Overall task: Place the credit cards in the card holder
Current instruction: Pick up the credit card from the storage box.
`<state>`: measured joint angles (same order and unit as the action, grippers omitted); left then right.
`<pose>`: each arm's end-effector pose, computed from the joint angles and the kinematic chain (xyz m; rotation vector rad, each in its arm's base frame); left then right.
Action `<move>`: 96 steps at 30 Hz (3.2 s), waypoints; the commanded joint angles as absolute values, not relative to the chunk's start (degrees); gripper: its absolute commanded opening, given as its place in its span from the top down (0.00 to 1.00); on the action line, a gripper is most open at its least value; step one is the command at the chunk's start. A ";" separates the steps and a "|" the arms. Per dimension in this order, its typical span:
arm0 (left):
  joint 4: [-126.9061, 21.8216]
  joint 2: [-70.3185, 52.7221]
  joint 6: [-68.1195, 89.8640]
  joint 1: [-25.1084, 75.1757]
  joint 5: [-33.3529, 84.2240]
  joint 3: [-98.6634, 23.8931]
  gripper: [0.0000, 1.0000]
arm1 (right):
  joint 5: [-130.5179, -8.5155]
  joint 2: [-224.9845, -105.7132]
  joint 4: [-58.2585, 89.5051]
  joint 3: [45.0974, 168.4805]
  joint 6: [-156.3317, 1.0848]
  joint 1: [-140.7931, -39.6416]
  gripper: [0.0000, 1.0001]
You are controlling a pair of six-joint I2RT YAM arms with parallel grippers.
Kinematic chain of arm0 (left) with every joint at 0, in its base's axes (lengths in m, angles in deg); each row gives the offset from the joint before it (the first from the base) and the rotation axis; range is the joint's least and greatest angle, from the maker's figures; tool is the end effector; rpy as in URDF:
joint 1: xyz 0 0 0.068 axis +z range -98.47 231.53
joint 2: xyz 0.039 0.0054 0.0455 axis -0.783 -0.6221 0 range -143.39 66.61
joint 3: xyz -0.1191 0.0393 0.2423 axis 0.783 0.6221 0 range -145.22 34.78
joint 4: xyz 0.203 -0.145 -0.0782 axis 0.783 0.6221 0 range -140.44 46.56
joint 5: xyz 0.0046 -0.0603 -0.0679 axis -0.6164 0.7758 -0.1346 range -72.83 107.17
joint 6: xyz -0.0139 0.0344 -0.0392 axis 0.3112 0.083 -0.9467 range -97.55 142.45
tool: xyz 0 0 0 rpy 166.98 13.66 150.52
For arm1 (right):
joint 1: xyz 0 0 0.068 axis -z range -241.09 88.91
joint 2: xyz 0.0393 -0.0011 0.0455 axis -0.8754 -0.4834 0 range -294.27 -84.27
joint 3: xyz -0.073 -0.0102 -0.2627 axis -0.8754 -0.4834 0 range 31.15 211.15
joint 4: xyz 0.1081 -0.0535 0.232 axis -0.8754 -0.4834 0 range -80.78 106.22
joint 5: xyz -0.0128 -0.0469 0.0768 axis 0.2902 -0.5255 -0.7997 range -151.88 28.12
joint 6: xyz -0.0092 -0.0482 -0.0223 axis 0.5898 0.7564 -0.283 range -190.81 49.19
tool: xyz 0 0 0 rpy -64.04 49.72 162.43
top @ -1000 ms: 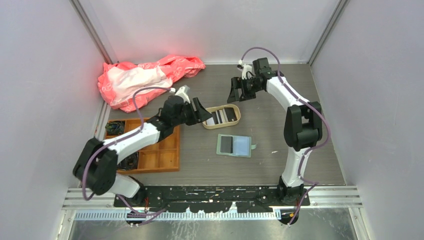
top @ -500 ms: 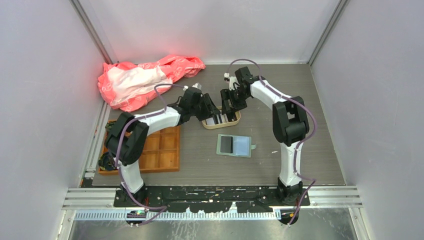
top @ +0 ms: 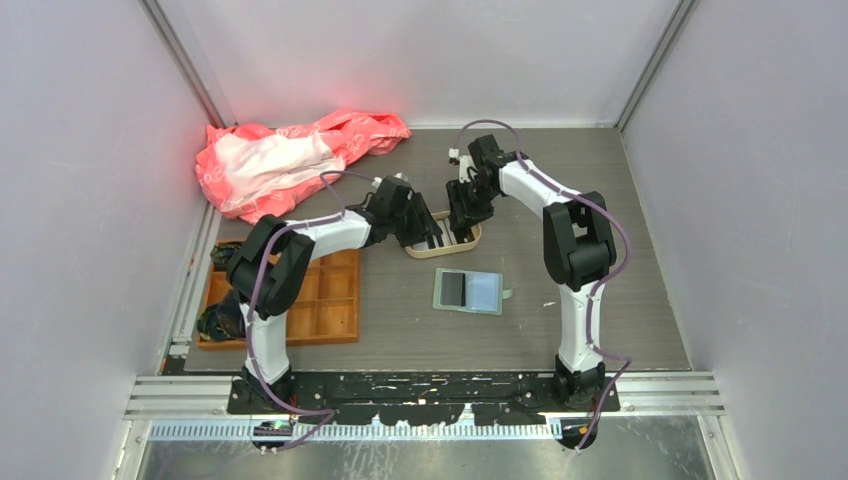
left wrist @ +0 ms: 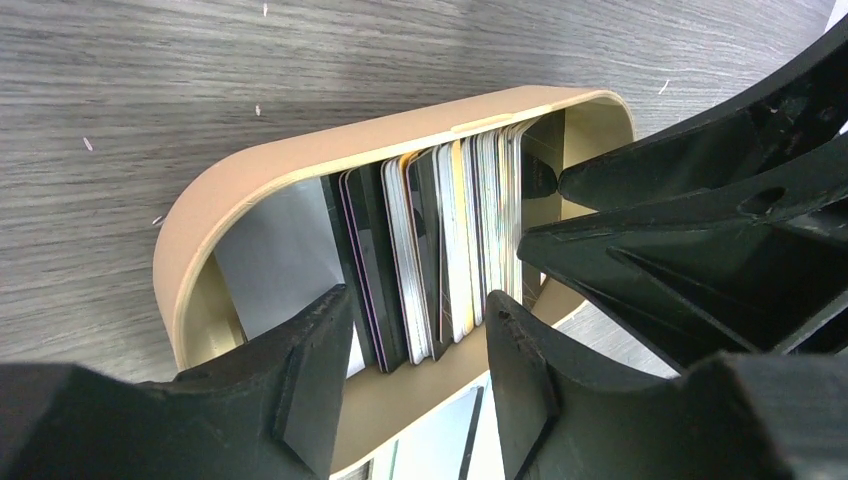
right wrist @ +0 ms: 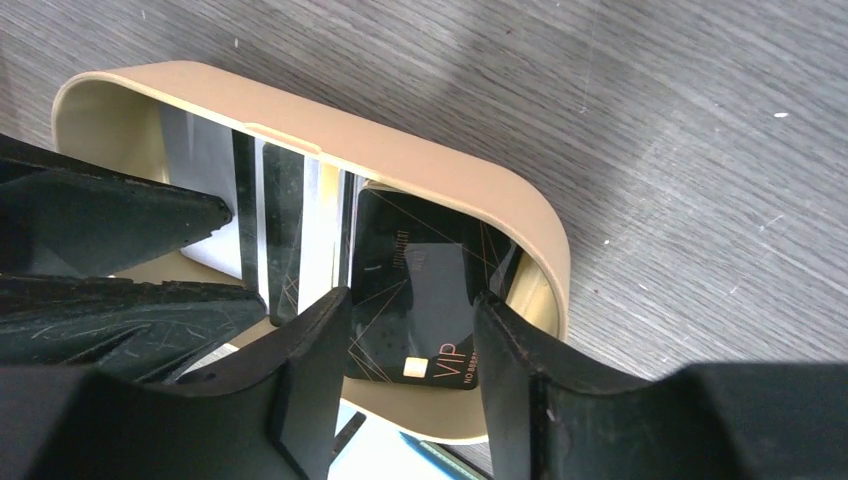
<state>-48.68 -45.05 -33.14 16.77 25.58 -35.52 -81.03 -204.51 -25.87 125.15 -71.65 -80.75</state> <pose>0.3426 -0.2442 0.1673 -0.3757 2.4876 -0.9038 0.4094 0.1586 0.1871 -0.5425 2.7253 0.5557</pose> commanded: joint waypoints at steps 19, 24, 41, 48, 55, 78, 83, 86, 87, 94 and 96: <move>-66.99 -46.77 -39.59 16.55 32.97 -34.77 0.62 | -87.47 -201.76 -24.21 124.26 -74.37 -78.26 0.51; -70.40 -47.40 -40.29 16.59 34.20 -34.68 0.66 | -89.84 -200.99 -23.31 123.67 -75.62 -77.41 0.51; -75.78 -53.63 -44.41 16.33 36.62 -37.05 0.62 | -93.71 -198.99 -21.07 122.13 -78.75 -74.47 0.50; -85.93 -56.76 -49.28 16.29 40.29 -37.48 0.64 | -94.72 -198.83 -20.75 121.98 -79.27 -74.15 0.50; -86.48 -57.32 -50.06 16.30 39.84 -37.51 0.80 | -94.04 -197.26 -20.68 121.86 -79.03 -73.54 0.51; -80.11 -59.88 -48.92 14.51 40.23 -43.50 0.72 | -84.81 -195.61 -19.64 116.26 -74.92 -67.14 0.49; -79.61 -60.84 -49.00 14.01 40.38 -44.89 0.72 | -82.21 -196.79 -20.27 116.23 -73.65 -67.00 0.58; -79.62 -61.49 -49.30 13.84 40.42 -45.71 0.72 | -83.39 -197.23 -20.50 116.07 -73.46 -66.89 0.60; -79.70 -61.72 -49.35 13.65 40.53 -46.11 0.72 | -84.53 -197.43 -20.56 116.14 -73.45 -66.85 0.60; -80.96 -63.29 -49.91 12.93 41.45 -48.12 0.71 | -86.99 -198.79 -21.08 116.32 -73.65 -66.80 0.60; -81.29 -63.38 -50.05 12.79 41.47 -48.30 0.71 | -87.39 -198.47 -21.12 116.39 -73.70 -66.75 0.61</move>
<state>-78.67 -62.82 -49.40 14.15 39.50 -45.59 -85.14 -198.35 -20.75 116.32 -74.10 -66.30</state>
